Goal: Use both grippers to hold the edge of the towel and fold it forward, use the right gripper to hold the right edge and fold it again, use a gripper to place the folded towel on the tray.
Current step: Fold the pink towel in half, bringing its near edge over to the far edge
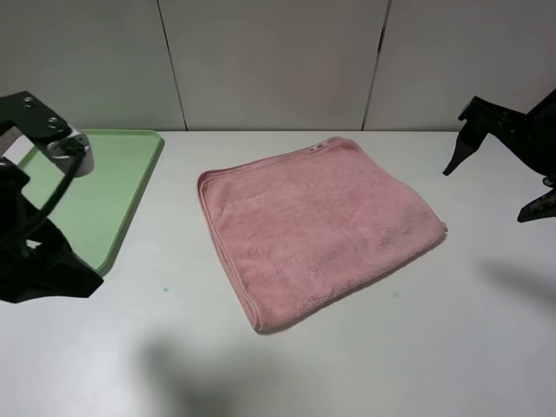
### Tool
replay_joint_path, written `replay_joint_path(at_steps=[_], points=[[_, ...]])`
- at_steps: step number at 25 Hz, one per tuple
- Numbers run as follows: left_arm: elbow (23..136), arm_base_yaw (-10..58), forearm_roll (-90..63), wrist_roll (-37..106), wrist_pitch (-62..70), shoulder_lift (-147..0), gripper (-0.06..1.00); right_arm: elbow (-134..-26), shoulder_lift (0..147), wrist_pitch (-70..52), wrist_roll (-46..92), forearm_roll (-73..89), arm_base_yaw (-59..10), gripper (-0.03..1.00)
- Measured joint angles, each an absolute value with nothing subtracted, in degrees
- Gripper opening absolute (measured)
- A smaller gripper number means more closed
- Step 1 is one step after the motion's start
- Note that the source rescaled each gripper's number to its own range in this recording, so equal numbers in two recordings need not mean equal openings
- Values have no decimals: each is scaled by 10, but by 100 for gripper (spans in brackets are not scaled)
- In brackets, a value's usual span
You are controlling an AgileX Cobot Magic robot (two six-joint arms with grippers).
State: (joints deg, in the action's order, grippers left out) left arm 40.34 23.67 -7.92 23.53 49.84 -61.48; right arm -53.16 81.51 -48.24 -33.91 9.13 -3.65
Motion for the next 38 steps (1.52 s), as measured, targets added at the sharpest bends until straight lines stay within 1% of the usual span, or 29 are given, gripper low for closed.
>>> replay_joint_path(at_steps=[9, 14, 20, 23, 31, 38], points=[[403, 351, -87, 259, 435, -703, 94, -532, 883, -433, -433, 92, -37, 100], [403, 408, -88, 260, 397, -763, 94, -532, 909, -432, -493, 92, -37, 100], [404, 473, -88, 260, 331, -825, 94, -534, 954, -440, -503, 86, -37, 100], [414, 489, -89, 260, 309, -859, 94, -534, 972, -439, -504, 74, -37, 100], [474, 495, -89, 260, 293, -952, 93, -534, 1006, -417, -508, 67, -37, 100], [497, 530, -89, 260, 286, -994, 93, -535, 1026, -388, -508, 71, -37, 100]])
